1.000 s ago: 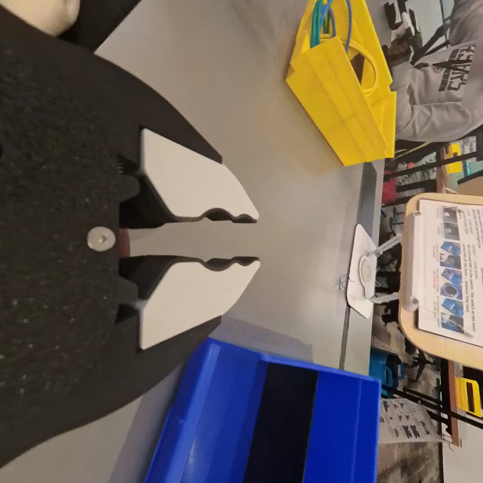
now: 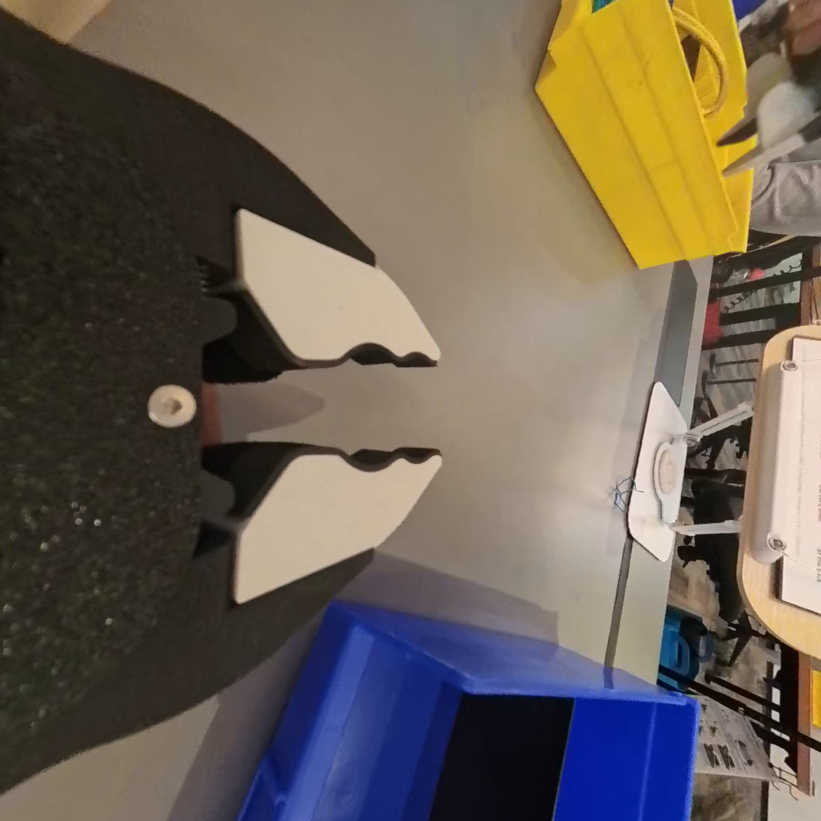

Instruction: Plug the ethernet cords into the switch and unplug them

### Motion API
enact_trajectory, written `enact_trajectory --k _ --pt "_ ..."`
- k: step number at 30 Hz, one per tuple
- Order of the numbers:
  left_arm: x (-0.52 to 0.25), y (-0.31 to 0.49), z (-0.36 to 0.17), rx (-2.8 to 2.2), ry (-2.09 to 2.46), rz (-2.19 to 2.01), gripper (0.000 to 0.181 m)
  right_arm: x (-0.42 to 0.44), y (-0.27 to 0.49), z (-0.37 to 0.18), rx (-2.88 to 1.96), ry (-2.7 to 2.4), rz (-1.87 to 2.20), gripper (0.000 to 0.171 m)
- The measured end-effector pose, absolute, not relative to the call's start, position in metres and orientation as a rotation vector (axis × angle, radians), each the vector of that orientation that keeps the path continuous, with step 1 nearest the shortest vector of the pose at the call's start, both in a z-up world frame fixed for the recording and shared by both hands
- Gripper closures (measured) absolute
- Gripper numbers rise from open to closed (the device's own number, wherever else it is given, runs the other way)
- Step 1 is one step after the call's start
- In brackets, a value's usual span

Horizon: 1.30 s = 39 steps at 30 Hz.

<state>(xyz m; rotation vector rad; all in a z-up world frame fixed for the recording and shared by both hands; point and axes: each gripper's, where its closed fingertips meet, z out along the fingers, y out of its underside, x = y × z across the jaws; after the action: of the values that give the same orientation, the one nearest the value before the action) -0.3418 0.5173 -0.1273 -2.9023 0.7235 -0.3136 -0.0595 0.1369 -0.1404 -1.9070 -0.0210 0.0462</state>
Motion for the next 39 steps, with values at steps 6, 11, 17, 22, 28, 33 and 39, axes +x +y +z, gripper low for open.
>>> enact_trajectory --k 6,11,17,22,28,33,39 --pt "-0.359 0.545 -0.162 -3.101 0.550 -0.178 0.118 -0.052 0.130 -0.139 -1.903 0.004 0.056 0.137" --pt "-0.369 0.538 -0.186 -3.160 0.531 -0.072 0.110 -0.052 0.130 -0.140 -1.909 0.016 0.092 0.137" --pt "-0.365 0.532 -0.199 -3.182 0.533 -0.160 0.122 -0.060 0.130 -0.143 -1.927 -0.014 0.106 0.137" --pt "-0.352 0.531 -0.187 -3.042 0.740 -0.263 0.123 -0.066 0.130 -0.143 -1.931 -0.042 0.101 0.137" --pt "-0.339 0.550 -0.118 -2.561 0.848 -0.358 0.124 -0.069 0.130 -0.141 -1.925 -0.040 0.101 0.137" --pt "-0.314 0.514 -0.037 -2.091 0.951 -0.338 0.124 -0.075 0.132 -0.141 -1.925 -0.071 0.081 0.137" --pt "-0.267 0.422 -0.019 -1.754 1.158 -0.199 0.124 -0.095 0.151 -0.118 -1.896 -0.224 0.120 0.137"
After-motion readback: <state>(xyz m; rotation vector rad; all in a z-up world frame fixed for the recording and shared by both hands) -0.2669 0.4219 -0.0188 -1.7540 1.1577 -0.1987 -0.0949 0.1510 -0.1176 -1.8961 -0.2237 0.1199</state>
